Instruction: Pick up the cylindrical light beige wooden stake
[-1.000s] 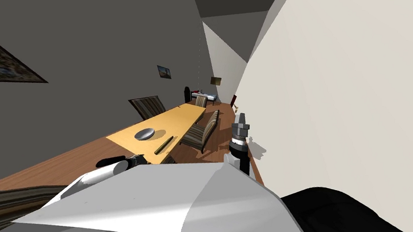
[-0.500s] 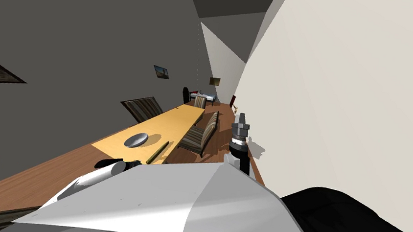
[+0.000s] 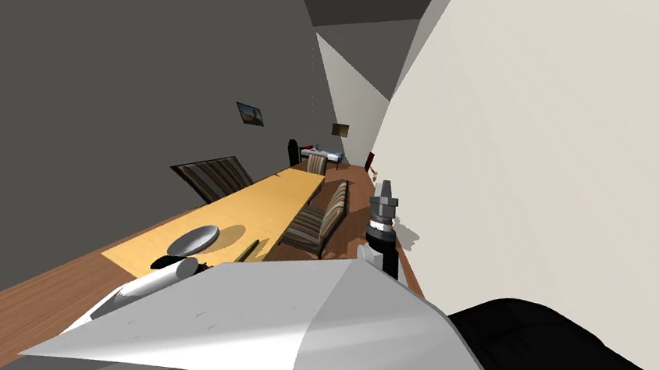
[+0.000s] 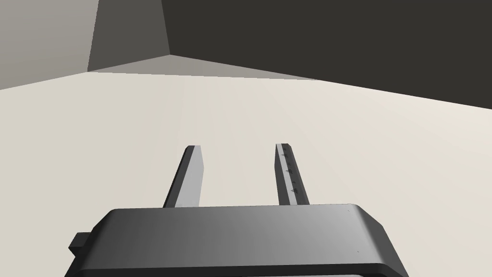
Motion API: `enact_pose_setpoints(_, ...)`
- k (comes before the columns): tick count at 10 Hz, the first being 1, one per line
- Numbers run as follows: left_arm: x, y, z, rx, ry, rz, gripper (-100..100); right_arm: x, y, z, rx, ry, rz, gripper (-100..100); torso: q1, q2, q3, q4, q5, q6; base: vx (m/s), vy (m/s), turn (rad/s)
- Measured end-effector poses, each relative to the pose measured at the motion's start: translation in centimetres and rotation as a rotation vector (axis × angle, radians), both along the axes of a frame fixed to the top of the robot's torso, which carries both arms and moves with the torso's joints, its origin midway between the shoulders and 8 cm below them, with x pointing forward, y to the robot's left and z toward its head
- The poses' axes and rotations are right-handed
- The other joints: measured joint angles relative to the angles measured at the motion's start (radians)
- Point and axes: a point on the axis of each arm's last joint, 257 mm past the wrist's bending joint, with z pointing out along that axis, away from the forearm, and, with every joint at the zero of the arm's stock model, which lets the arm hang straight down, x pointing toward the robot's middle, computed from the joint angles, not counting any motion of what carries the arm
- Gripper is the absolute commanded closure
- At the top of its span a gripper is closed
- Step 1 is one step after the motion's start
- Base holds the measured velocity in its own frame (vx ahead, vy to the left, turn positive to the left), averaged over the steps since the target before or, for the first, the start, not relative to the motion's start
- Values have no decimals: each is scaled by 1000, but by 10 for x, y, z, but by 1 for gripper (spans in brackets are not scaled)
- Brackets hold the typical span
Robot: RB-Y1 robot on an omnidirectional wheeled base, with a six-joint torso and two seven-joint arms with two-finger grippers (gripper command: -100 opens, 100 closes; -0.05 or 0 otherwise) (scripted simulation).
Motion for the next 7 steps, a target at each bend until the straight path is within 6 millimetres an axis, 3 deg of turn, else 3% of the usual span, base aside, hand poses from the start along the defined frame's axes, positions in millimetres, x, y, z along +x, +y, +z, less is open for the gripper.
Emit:
enact_pose_setpoints(3,-21,-4,-10,-48,76,67,-100,0,0,0,0,0,0,0,0,3,2,1,0,0,153,-5,-44)
enact_pose_setpoints(4,-22,-5,-10,-51,80,70,0,0,0,0,0,0,0,0,0,8,4,1,0,-1,16,0,2)
enact_pose_setpoints(5,-22,-5,-10,-51,80,69,-100,0,0,0,0,0,0,0,0,13,7,3,0,-1,-47,-9,-211)
enact_pose_setpoints(7,-22,3,-13,-55,77,88,-100,0,0,0,0,0,0,0,-1,19,11,4,0,-1,-75,-25,-194)
